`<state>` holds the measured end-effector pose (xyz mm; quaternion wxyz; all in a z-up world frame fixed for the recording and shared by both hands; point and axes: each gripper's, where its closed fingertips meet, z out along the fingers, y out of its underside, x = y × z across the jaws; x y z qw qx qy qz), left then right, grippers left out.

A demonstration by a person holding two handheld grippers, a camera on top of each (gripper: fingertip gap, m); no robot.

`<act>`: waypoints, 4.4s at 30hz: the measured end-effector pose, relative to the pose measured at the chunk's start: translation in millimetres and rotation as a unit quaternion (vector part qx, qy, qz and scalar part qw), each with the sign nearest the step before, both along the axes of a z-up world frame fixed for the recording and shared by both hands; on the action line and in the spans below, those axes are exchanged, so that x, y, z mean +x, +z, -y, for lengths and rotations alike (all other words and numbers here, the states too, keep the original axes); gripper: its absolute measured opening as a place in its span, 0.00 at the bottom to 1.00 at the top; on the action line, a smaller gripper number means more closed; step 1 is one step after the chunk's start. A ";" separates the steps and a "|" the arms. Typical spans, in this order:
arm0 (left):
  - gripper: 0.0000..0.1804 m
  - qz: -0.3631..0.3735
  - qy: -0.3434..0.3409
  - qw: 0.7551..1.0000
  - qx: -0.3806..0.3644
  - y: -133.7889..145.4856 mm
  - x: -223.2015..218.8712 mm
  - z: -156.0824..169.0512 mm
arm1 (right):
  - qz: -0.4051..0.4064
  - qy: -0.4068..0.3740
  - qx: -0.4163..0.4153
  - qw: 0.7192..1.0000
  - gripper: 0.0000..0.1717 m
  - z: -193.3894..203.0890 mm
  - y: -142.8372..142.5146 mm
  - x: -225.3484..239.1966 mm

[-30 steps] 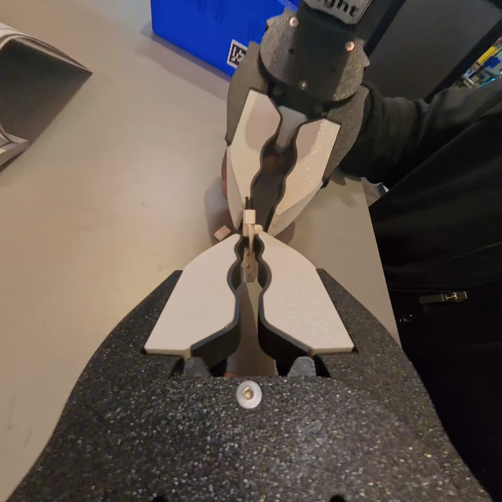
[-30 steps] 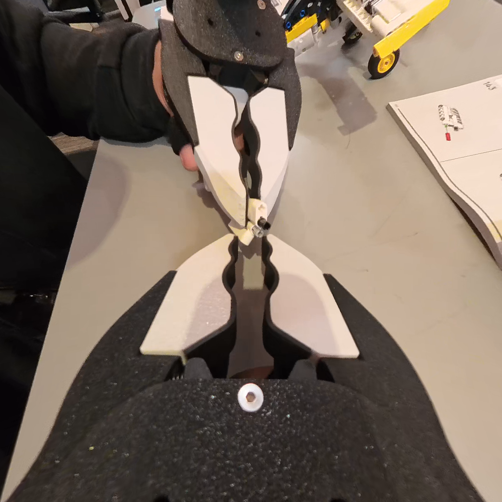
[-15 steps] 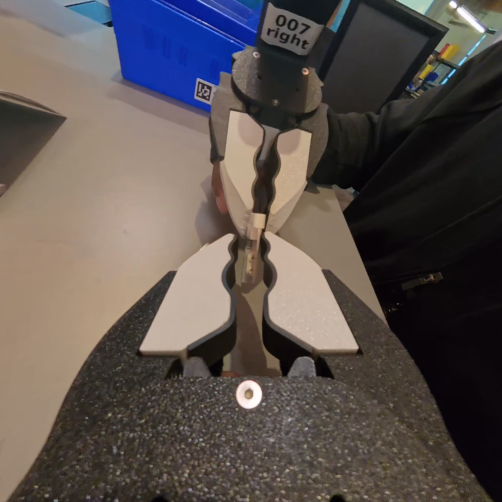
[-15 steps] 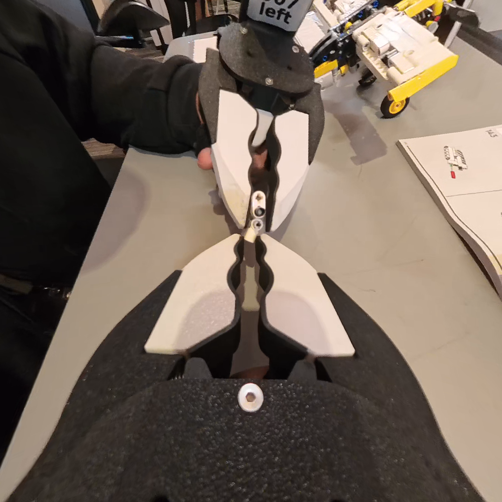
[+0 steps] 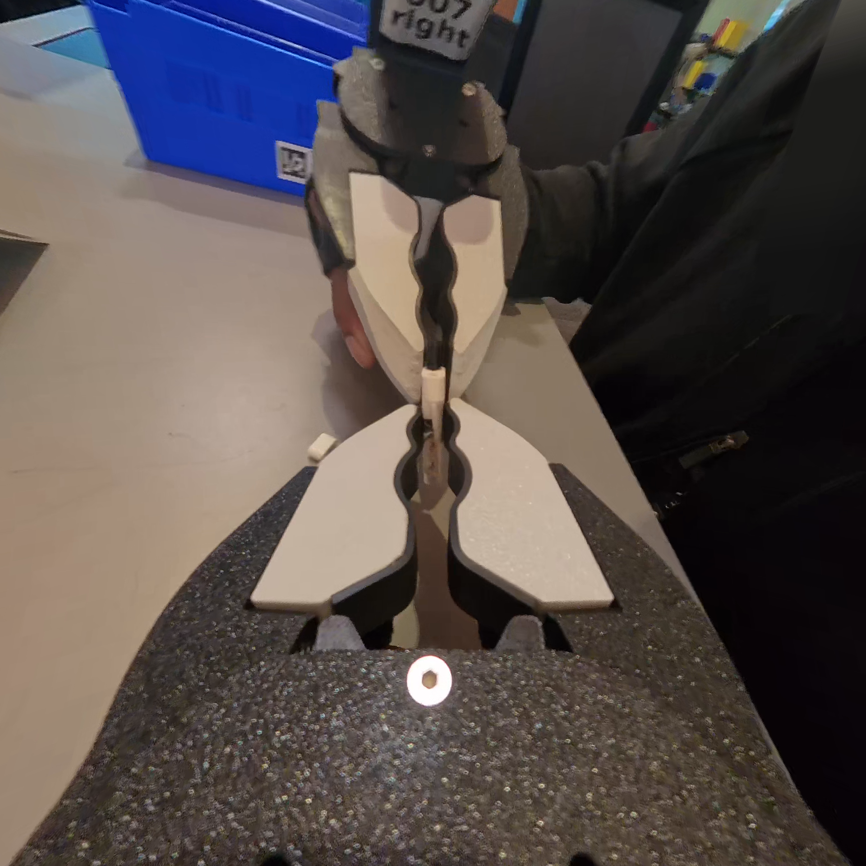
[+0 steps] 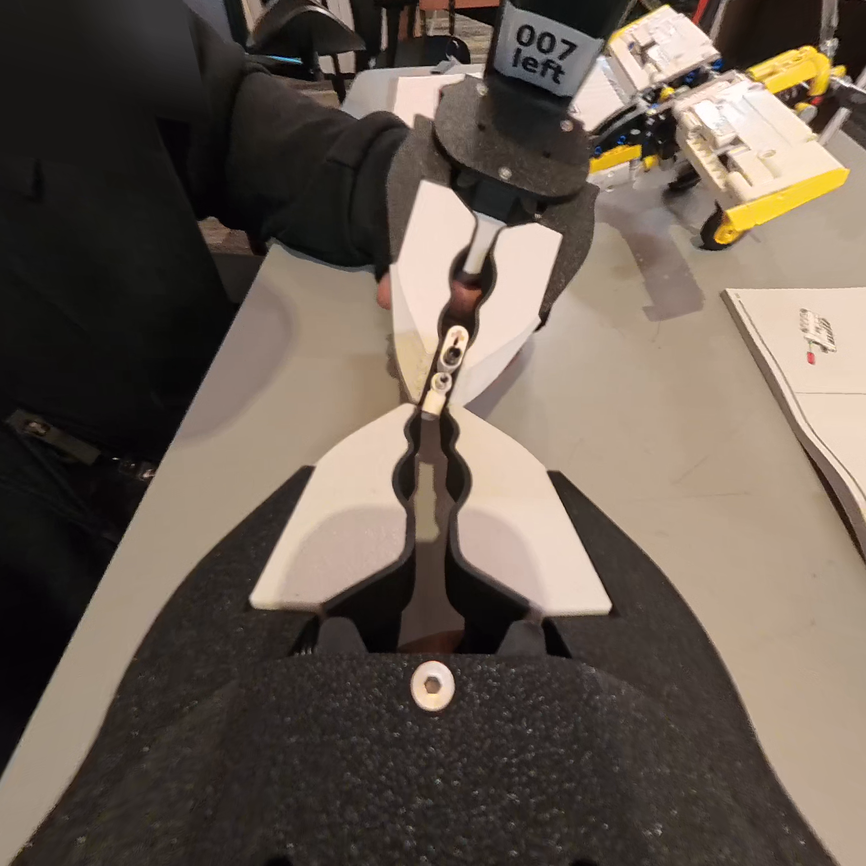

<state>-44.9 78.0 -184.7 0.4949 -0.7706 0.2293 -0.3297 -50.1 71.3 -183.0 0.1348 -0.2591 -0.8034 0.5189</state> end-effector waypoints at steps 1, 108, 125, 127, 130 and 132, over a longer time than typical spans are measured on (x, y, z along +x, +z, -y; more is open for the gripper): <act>0.04 -0.008 0.012 1.000 -0.002 -1.6 -3.2 -2.5 | 0.001 -0.016 0.009 1.000 0.04 -4.1 -1.3 -3.1; 0.04 -0.043 0.131 0.972 -0.193 -47.4 -38.1 -4.9 | 0.124 -0.206 0.167 0.956 0.06 -26.8 -58.6 -24.8; 0.04 -0.043 0.129 0.972 -0.193 -47.4 -38.0 -4.6 | 0.135 -0.194 0.173 0.956 0.09 -21.3 -65.5 -19.2; 0.04 -0.043 0.129 0.972 -0.192 -47.4 -38.0 -4.5 | 0.137 -0.194 0.171 0.956 0.09 -20.5 -65.9 -18.7; 0.04 -0.043 0.129 0.972 -0.193 -47.3 -38.0 -4.5 | 0.137 -0.198 0.167 0.956 0.09 -22.7 -64.2 -19.6; 0.04 -0.043 0.129 0.972 -0.193 -47.4 -38.1 -4.4 | 0.136 -0.203 0.158 0.957 0.09 -24.1 -61.3 -20.6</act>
